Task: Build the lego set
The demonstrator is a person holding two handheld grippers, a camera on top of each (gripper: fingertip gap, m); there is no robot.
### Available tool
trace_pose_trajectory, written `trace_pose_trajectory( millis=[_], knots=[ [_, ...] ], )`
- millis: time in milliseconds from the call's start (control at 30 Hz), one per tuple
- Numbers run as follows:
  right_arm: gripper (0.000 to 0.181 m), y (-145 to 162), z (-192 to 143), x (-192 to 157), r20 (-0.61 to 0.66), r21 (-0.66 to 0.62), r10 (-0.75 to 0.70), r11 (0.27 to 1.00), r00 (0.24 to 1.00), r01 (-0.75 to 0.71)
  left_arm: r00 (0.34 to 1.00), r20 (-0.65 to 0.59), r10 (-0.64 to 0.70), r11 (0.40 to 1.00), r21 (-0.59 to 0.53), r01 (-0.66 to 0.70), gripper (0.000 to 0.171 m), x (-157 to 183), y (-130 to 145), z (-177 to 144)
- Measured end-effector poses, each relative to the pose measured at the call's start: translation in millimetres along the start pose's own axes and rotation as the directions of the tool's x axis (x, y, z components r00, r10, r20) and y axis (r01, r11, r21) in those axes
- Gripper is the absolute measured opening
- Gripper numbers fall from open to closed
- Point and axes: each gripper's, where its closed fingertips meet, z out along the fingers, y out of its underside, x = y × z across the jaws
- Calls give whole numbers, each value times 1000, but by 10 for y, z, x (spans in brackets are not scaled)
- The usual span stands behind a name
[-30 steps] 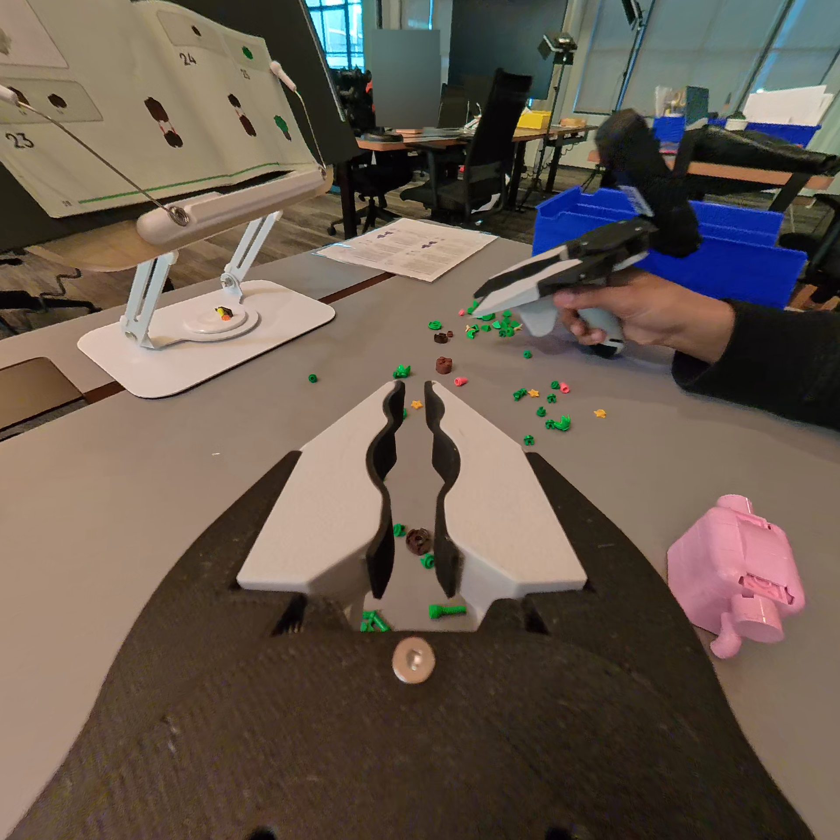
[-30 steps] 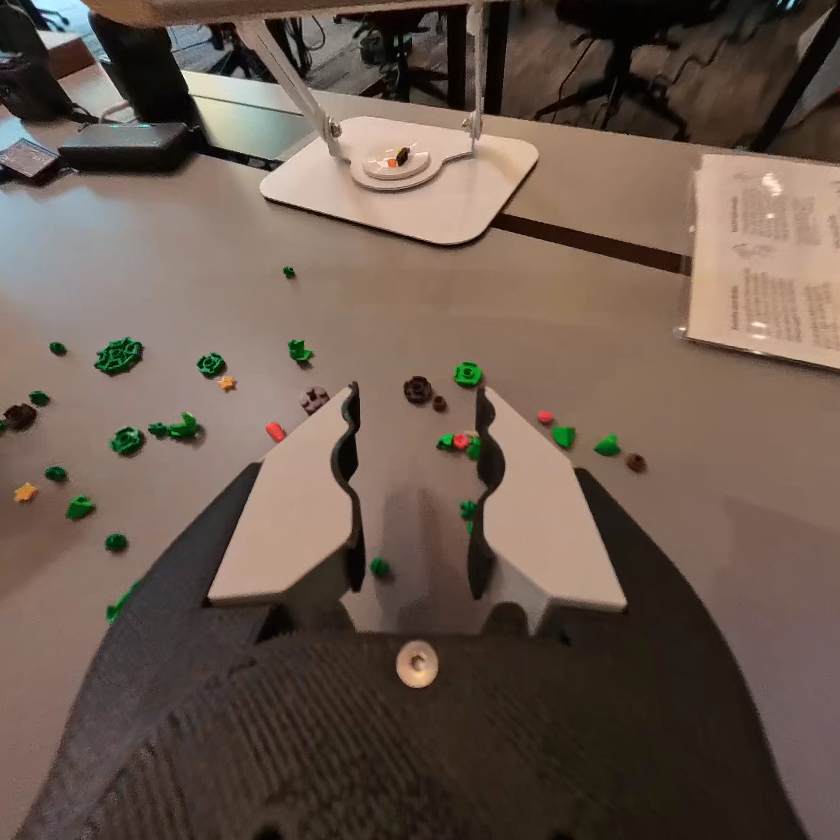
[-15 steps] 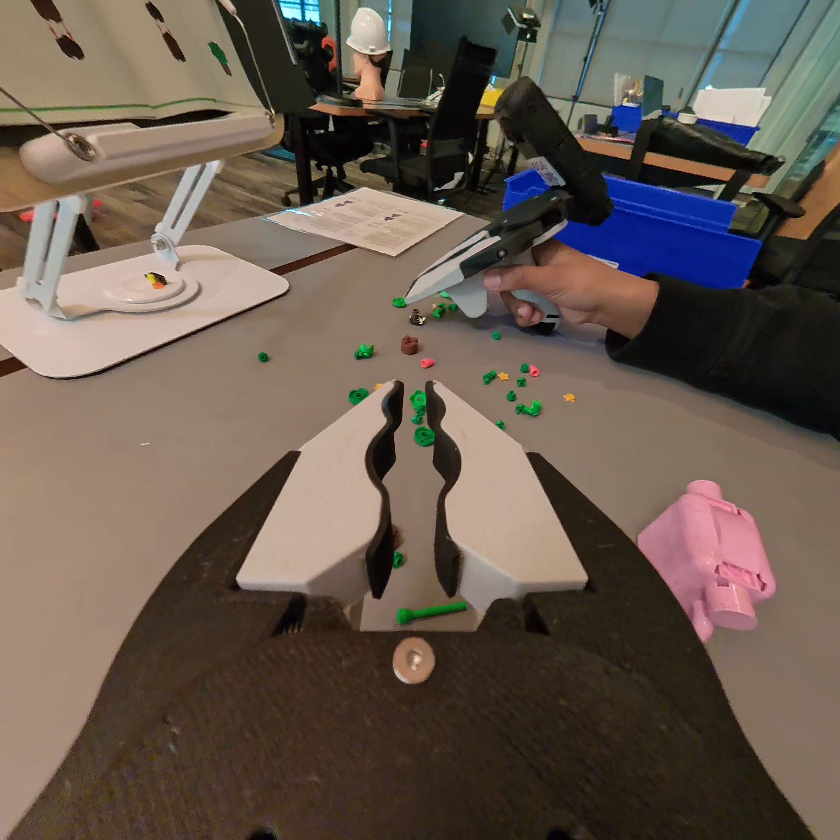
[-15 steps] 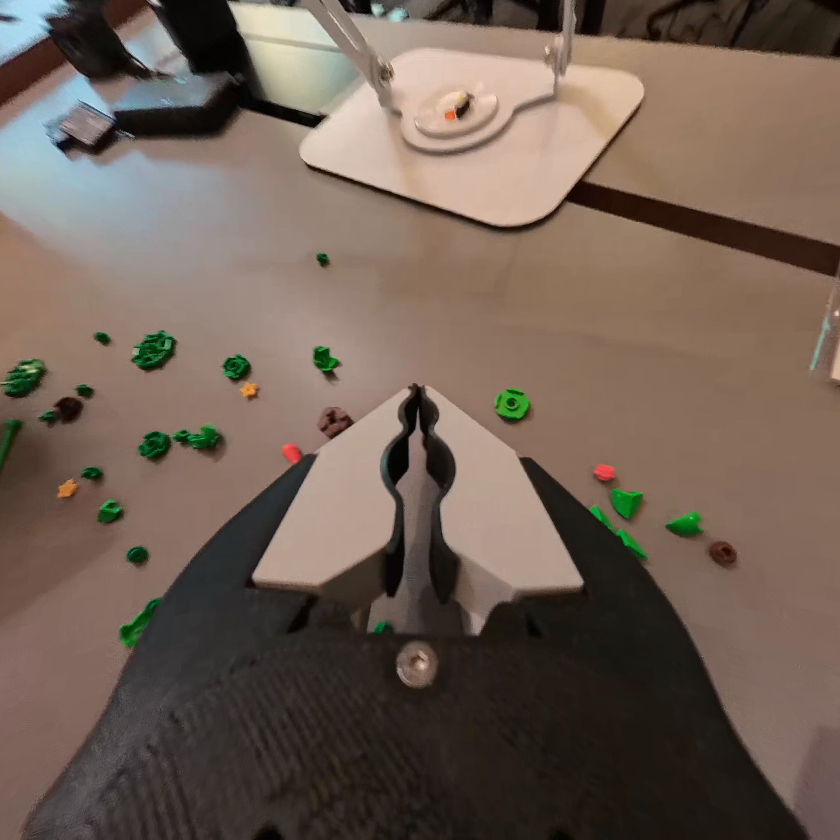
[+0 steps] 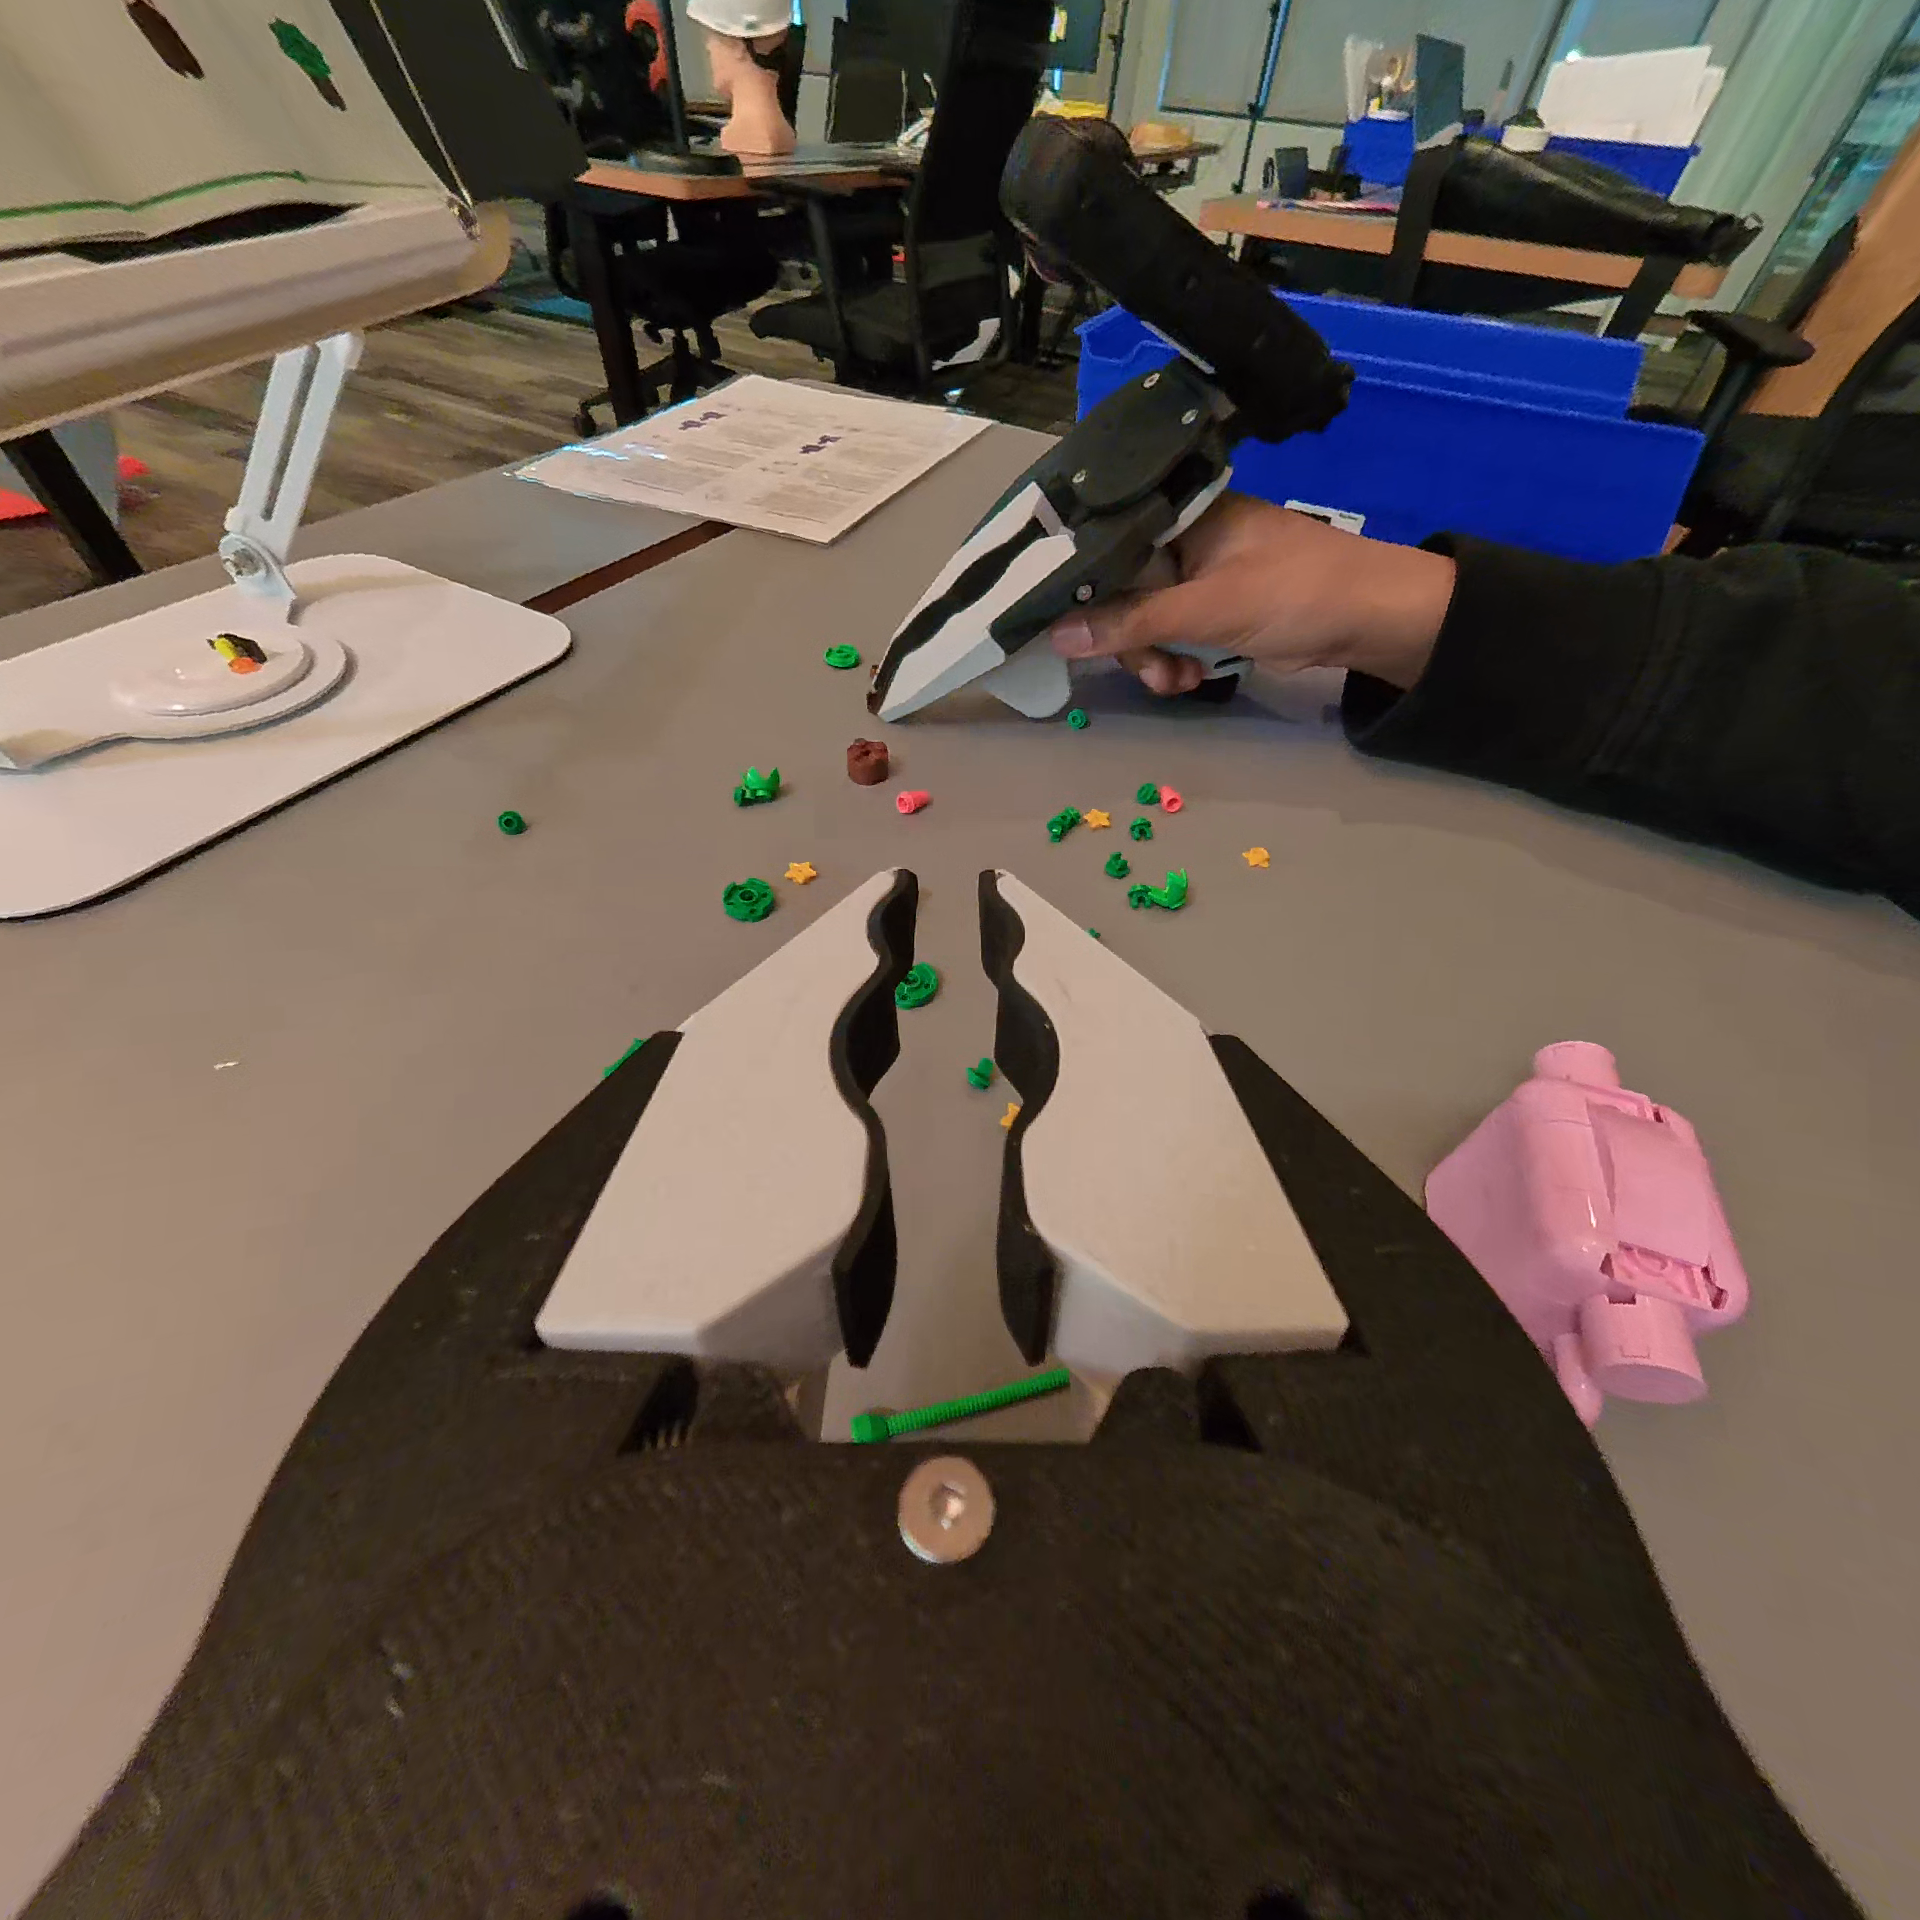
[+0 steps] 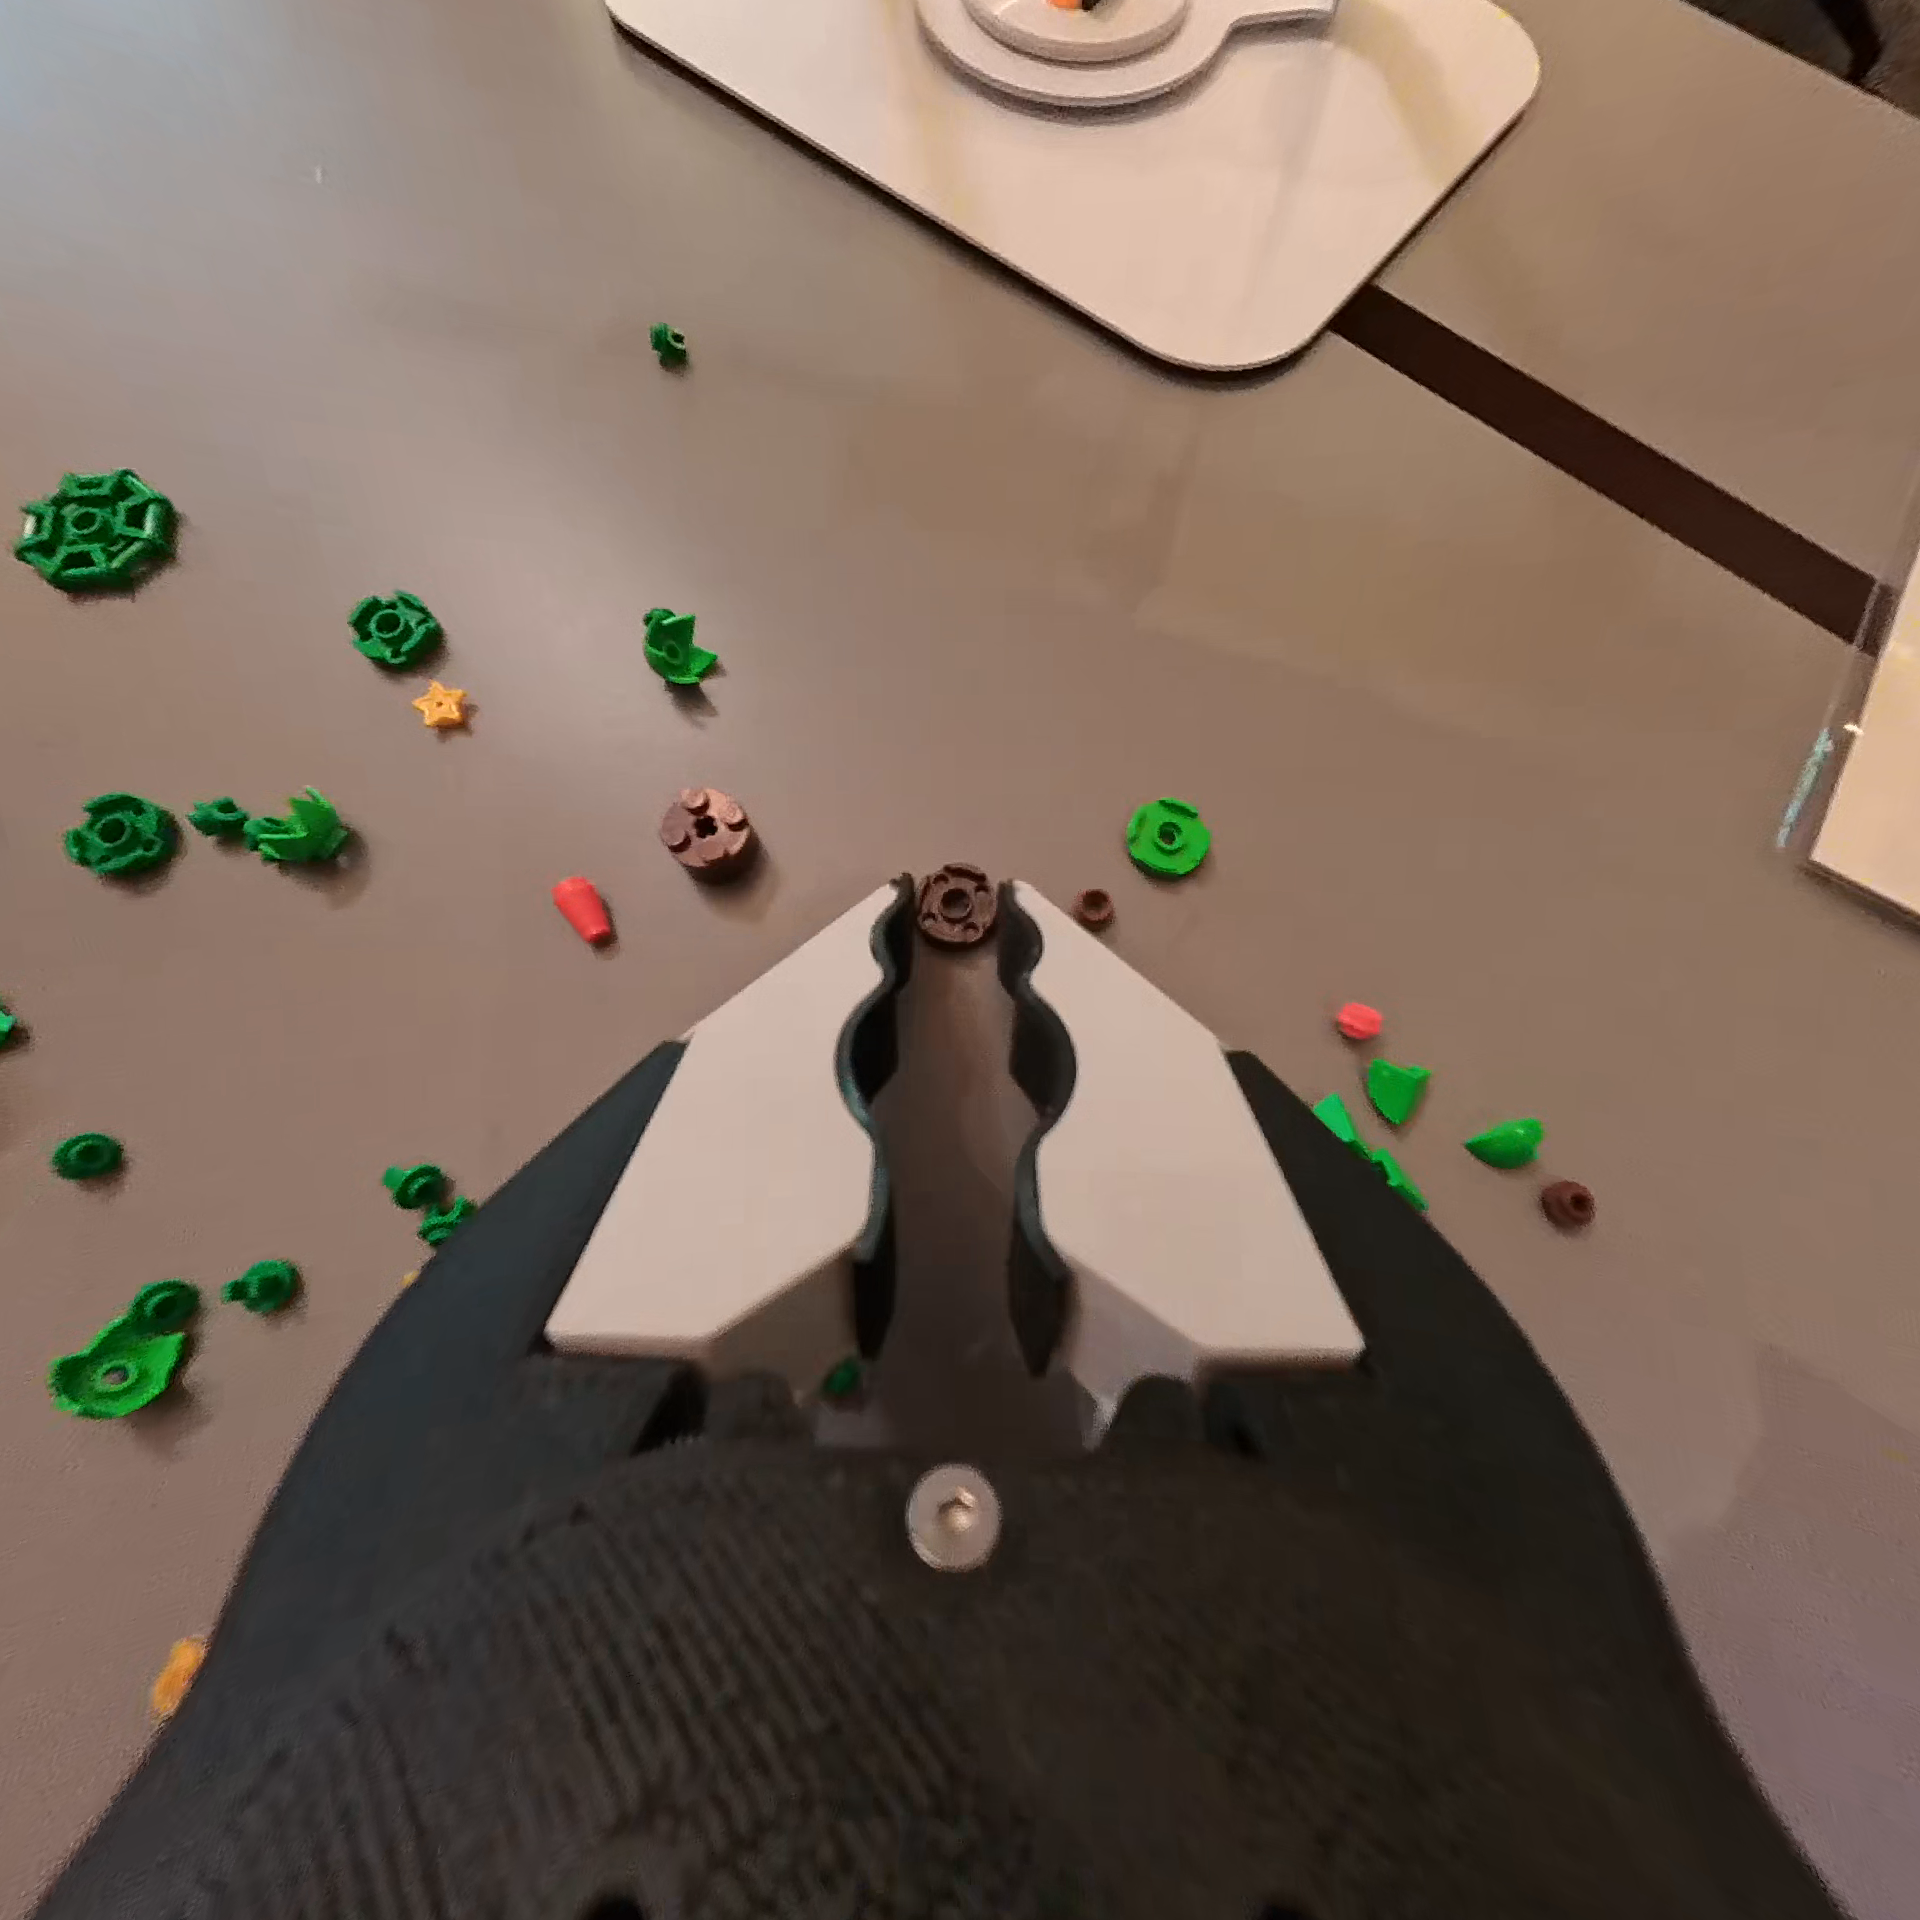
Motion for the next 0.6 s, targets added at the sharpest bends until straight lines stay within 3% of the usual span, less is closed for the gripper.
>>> trace_pose_trajectory(
  millis=[67, 133, 167, 233, 300, 333, 400, 500, 600],
  knots=[
    [14, -51, -48, -93, 56, 41, 22, 999, 998, -24, 1000, -2, 3, 1000, 3, -3, 8, 9, -13, -9],
    [14, -215, -185, -353, 249, 117, 122, 981, 961, -155, 1000, -16, 13, 1000, 15, -13, 12, 43, -41, -18],
    [14, -335, -307, -528, 387, 145, 169, 960, 907, -241, 999, -24, 22, 1000, 22, -21, 14, 67, -57, -19],
    [13, -587, -651, -923, 682, 125, 221, 904, 697, -409, 997, -54, 45, 998, 38, -43, 20, 143, -88, -18],
    [13, -759, -1013, -1273, 887, -1, 239, 856, 396, -517, 991, -116, 73, 995, 71, -65, 24, 285, -134, -14],
    [13, -773, -1132, -1430, 931, -85, 253, 851, 263, -519, 984, -154, 90, 993, 95, -76, 26, 373, -164, -16],
    [14, -673, -1196, -1720, 945, -220, 303, 867, 123, -446, 975, -190, 119, 987, 133, -95, 28, 496, -214, -17],
    [14, -575, -1202, -1994, 934, -321, 355, 870, 24, -374, 966, -203, 158, 979, 158, -127, 30, 604, -247, -12],
    [14, -531, -1200, -2117, 927, -354, 375, 871, -4, -340, 961, -218, 172, 980, 140, -143, 24, 662, -216, 11]
  ],
)
